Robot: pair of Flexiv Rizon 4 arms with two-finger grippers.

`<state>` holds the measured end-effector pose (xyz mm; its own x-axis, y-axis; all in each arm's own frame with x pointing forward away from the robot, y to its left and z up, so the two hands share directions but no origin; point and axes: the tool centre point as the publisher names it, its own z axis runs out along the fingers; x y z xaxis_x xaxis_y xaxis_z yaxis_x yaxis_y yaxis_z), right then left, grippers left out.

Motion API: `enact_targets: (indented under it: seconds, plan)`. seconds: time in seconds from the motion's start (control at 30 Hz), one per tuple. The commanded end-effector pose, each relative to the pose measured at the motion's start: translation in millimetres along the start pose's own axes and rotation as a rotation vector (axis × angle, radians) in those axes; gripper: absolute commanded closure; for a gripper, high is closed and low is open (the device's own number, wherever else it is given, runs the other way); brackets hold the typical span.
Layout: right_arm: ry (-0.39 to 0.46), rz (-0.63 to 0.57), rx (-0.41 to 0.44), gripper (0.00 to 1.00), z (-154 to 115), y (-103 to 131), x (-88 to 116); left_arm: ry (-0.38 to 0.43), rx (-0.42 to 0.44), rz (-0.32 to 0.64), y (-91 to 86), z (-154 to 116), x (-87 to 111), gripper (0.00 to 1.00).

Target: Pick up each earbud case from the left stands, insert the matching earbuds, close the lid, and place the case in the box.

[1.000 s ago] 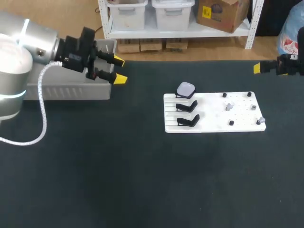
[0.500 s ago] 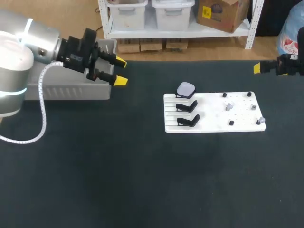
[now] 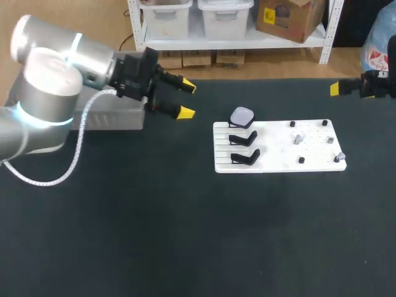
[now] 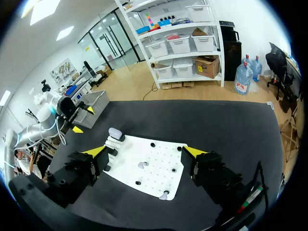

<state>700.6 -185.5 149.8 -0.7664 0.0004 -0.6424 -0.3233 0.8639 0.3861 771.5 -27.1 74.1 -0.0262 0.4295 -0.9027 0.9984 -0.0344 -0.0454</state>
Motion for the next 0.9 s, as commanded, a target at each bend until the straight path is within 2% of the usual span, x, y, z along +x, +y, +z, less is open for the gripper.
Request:
enact_targets:
  seconds: [0.03,0.4,0.83,0.9]
  plan:
    - [0.000,-0.001,-0.001,0.00,0,0,0,-0.020,0.070,-0.006,16.9,15,4.2,0.00]
    - [0.000,-0.001,-0.001,0.00,0,0,0,-0.043,0.082,-0.011,7.6,33,6.3,0.00]
    - [0.000,-0.001,-0.001,0.00,0,0,0,-0.007,0.064,-0.002,-5.4,56,4.3,0.00]
    - [0.000,-0.001,-0.001,0.00,0,0,0,-0.007,0.056,-0.006,-6.8,59,4.2,0.04]
